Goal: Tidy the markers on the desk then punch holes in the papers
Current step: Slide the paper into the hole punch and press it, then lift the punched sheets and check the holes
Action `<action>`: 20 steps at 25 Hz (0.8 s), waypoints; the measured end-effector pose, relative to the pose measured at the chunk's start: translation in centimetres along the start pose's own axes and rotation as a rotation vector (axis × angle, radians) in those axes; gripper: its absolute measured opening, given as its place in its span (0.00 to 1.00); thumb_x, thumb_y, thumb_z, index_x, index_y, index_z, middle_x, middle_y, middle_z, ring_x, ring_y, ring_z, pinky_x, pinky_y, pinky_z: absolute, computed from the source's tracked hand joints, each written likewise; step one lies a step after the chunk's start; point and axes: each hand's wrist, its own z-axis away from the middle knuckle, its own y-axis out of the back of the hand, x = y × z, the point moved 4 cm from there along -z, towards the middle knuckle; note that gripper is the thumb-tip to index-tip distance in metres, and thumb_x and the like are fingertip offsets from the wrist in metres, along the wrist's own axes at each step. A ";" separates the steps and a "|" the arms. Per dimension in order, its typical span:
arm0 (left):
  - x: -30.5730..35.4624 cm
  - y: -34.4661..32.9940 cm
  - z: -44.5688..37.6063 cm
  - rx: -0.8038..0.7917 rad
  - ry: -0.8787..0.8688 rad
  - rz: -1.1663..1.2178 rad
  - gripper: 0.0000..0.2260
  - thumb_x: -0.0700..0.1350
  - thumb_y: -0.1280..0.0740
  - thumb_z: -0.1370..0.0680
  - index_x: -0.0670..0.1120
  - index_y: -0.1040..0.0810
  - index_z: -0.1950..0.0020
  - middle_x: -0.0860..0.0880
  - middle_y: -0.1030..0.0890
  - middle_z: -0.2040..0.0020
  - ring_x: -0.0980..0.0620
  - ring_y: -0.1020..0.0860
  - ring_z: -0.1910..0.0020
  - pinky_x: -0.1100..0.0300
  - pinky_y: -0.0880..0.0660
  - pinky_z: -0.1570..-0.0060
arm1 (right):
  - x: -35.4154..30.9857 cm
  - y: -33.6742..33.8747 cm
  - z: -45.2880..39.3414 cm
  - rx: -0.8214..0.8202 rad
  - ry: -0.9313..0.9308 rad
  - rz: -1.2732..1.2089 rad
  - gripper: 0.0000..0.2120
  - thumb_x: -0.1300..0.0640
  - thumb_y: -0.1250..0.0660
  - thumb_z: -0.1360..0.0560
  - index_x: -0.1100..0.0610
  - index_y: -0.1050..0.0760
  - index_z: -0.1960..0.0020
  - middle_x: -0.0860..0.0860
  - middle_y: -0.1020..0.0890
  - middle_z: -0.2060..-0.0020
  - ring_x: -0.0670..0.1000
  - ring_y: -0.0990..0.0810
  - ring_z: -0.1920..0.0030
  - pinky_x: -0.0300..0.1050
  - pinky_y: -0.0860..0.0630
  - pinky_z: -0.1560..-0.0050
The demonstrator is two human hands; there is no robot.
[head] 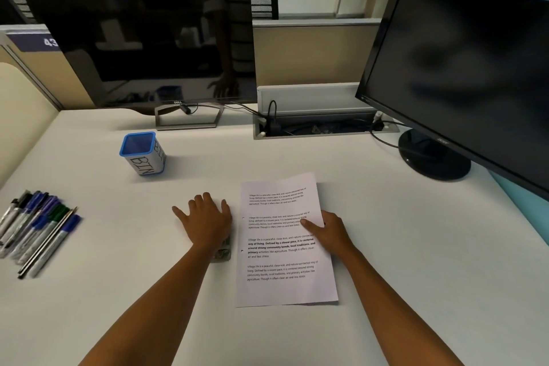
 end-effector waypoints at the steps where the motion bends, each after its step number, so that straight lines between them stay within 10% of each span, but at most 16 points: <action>1: -0.6 0.2 0.0 0.004 0.006 -0.005 0.23 0.58 0.46 0.20 0.43 0.26 0.37 0.44 0.22 0.40 0.42 0.26 0.37 0.34 0.50 0.28 | 0.1 0.0 0.1 0.003 -0.002 -0.004 0.15 0.51 0.28 0.25 0.55 0.19 0.41 0.48 0.15 0.48 0.45 0.16 0.51 0.31 0.23 0.54; 8: -2.1 1.4 0.3 0.083 -0.030 -0.006 0.23 0.59 0.46 0.19 0.44 0.24 0.38 0.45 0.21 0.41 0.43 0.24 0.39 0.35 0.46 0.29 | 0.9 0.4 1.3 0.046 -0.010 -0.052 0.15 0.50 0.29 0.25 0.56 0.19 0.41 0.48 0.14 0.48 0.47 0.16 0.49 0.35 0.21 0.53; 12: 0.5 3.0 0.9 0.100 -0.193 0.384 0.20 0.57 0.39 0.20 0.44 0.24 0.38 0.46 0.22 0.39 0.44 0.24 0.39 0.46 0.33 0.35 | 0.4 1.3 1.9 0.058 -0.010 -0.142 0.14 0.50 0.29 0.25 0.55 0.19 0.41 0.48 0.14 0.49 0.49 0.15 0.49 0.45 0.18 0.48; 16: 3.6 3.4 2.0 -0.276 -0.030 0.874 0.29 0.65 0.35 0.25 0.46 0.27 0.33 0.46 0.22 0.35 0.45 0.22 0.39 0.50 0.26 0.41 | -2.1 2.6 2.4 0.094 0.025 -0.291 0.14 0.52 0.27 0.26 0.56 0.19 0.42 0.49 0.14 0.50 0.50 0.14 0.50 0.47 0.18 0.48; 20: 6.7 5.6 3.4 -0.673 -0.001 1.340 0.18 0.63 0.43 0.20 0.55 0.23 0.38 0.49 0.16 0.41 0.44 0.18 0.44 0.45 0.23 0.45 | -5.3 4.2 2.7 0.138 0.097 -0.360 0.14 0.53 0.28 0.25 0.57 0.20 0.42 0.50 0.14 0.50 0.52 0.14 0.51 0.51 0.17 0.50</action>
